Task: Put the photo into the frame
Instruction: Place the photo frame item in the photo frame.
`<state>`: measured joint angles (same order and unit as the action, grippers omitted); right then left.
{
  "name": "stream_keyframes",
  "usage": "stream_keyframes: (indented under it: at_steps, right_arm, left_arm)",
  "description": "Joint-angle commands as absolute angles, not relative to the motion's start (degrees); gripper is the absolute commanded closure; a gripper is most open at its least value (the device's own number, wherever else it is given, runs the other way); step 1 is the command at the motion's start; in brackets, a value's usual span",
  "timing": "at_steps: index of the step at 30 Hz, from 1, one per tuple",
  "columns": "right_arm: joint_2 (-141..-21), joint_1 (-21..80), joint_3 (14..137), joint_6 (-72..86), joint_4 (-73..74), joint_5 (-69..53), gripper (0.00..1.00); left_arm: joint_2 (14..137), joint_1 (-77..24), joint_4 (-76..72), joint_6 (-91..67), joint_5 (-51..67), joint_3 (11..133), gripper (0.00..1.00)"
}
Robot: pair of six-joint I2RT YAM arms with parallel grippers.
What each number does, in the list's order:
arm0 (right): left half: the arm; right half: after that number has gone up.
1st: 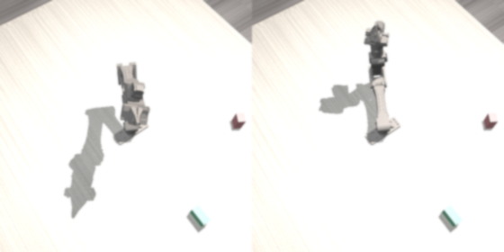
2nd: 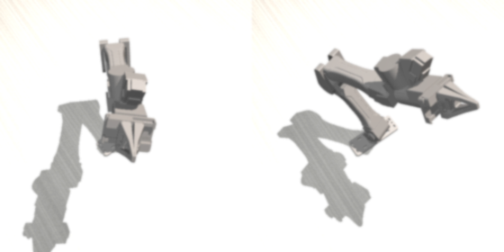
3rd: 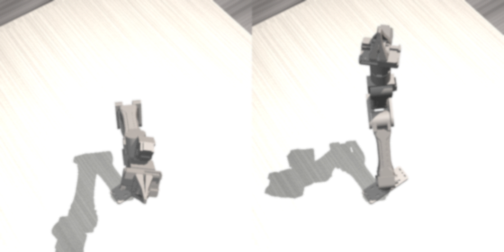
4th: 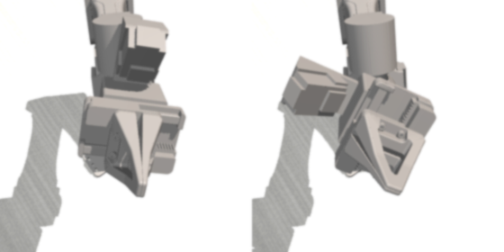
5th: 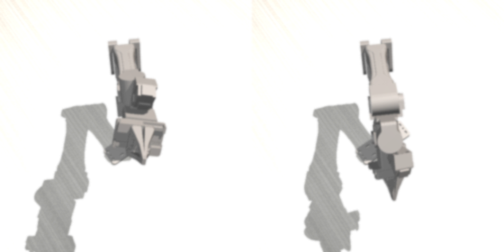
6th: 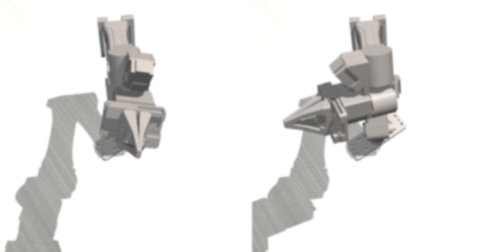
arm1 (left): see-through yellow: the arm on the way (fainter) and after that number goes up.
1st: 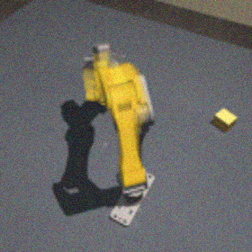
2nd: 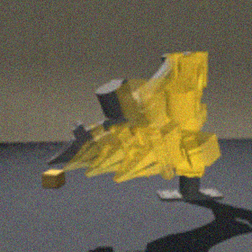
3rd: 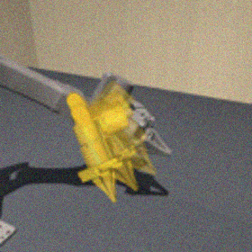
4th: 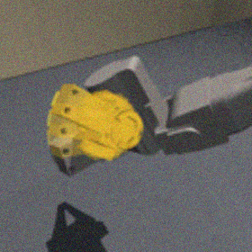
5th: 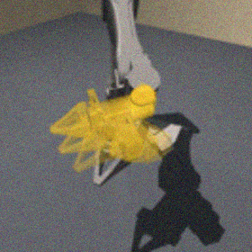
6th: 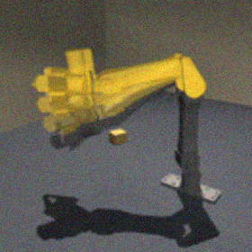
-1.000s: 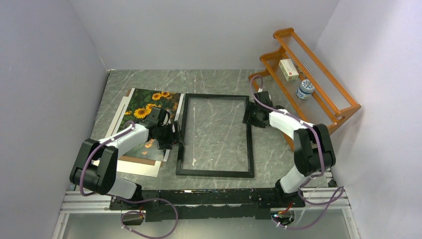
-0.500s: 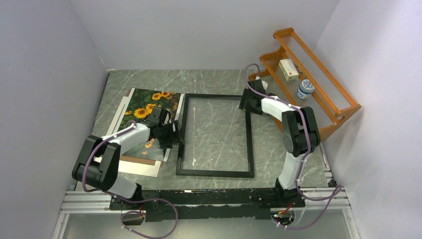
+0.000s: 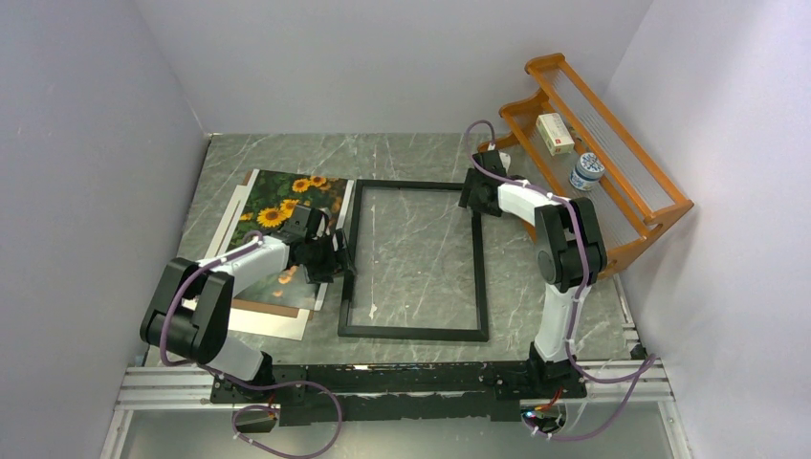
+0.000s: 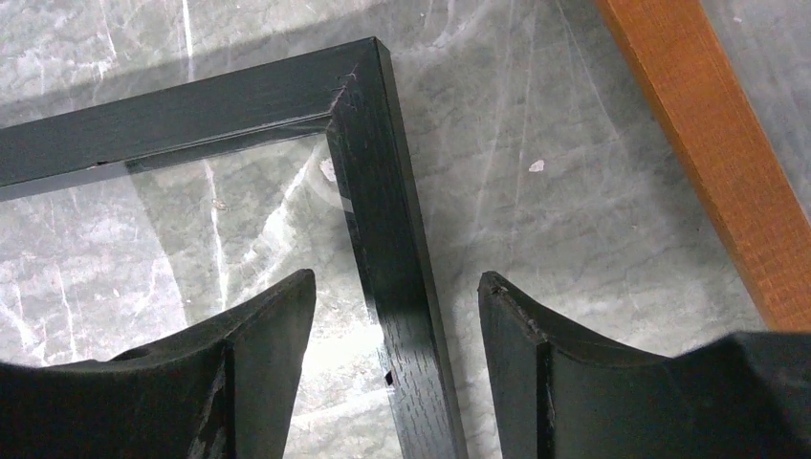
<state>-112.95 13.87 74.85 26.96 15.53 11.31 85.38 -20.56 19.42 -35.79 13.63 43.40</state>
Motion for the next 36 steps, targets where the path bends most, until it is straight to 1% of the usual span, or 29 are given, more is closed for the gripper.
stream_keyframes:
  at_steps: [1,7,11,15,22,27,30,32,36]
  right_arm:
    - [-112.5,13.6,76.8,25.4,14.8,12.3,0.34]
    - [-108.8,13.7,78.1,26.3,17.4,9.8,0.31]
    - [-102.8,13.7,75.3,28.1,19.7,7.0,0.29]
    - [-94.5,14.2,68.0,30.9,21.6,4.3,0.29]
    - [-79.7,16.1,52.7,33.6,28.5,5.1,0.29]
    - [-72.4,17.8,44.0,36.6,35.1,6.9,0.29]
    - [-68.3,18.7,40.2,38.9,38.0,6.2,0.3]
    - [-65.9,19.6,38.9,40.1,39.3,5.0,0.34]
    - [-65.0,21.5,37.2,41.2,40.8,1.3,0.39]
  left_arm:
    - [86.9,-20.7,18.2,-36.1,12.7,43.3,0.24]
    - [86.4,-20.7,18.5,-36.1,12.6,43.3,0.24]
    - [84.4,-20.7,19.3,-36.2,12.5,43.3,0.24]
    - [81.4,-20.7,20.5,-36.4,12.4,43.0,0.24]
    - [78.2,-20.7,23.8,-36.3,12.0,42.5,0.24]
    - [77.8,-20.7,24.7,-36.6,11.6,41.7,0.25]
    - [77.8,-20.8,23.9,-37.0,12.0,41.0,0.25]
    - [78.1,-20.8,23.6,-37.1,12.3,40.9,0.25]
    - [78.5,-20.9,23.1,-37.1,12.6,40.6,0.25]
